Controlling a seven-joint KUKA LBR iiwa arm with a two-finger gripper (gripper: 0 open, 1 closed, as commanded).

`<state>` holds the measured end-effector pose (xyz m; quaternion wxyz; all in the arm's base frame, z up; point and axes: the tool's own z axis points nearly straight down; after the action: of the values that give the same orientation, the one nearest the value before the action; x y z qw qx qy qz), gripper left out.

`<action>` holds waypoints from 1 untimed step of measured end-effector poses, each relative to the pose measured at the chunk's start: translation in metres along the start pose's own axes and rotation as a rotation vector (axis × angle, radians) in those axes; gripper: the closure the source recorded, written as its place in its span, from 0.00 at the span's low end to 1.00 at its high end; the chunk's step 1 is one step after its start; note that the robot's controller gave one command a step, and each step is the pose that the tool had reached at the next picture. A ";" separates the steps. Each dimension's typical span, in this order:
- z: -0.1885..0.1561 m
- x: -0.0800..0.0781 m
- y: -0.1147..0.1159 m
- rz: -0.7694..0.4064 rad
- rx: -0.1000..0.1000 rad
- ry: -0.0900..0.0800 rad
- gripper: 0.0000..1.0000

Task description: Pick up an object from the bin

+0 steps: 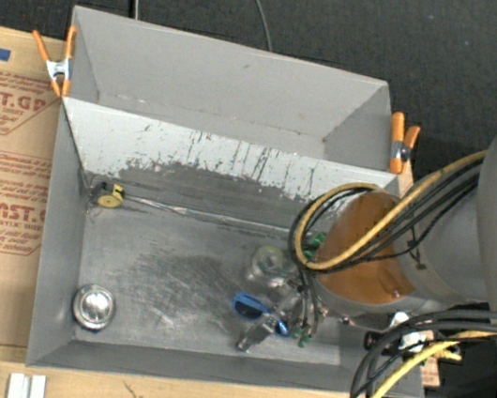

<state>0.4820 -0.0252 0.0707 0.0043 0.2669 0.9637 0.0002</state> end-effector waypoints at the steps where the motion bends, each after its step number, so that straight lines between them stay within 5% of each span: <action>1: -0.001 0.004 0.007 0.142 0.000 0.001 0.00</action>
Offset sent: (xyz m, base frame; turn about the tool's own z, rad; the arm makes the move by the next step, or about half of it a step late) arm -0.0020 0.0084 -0.0007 0.1416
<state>0.4823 -0.0170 0.0718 0.0040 0.3346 0.9424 0.0008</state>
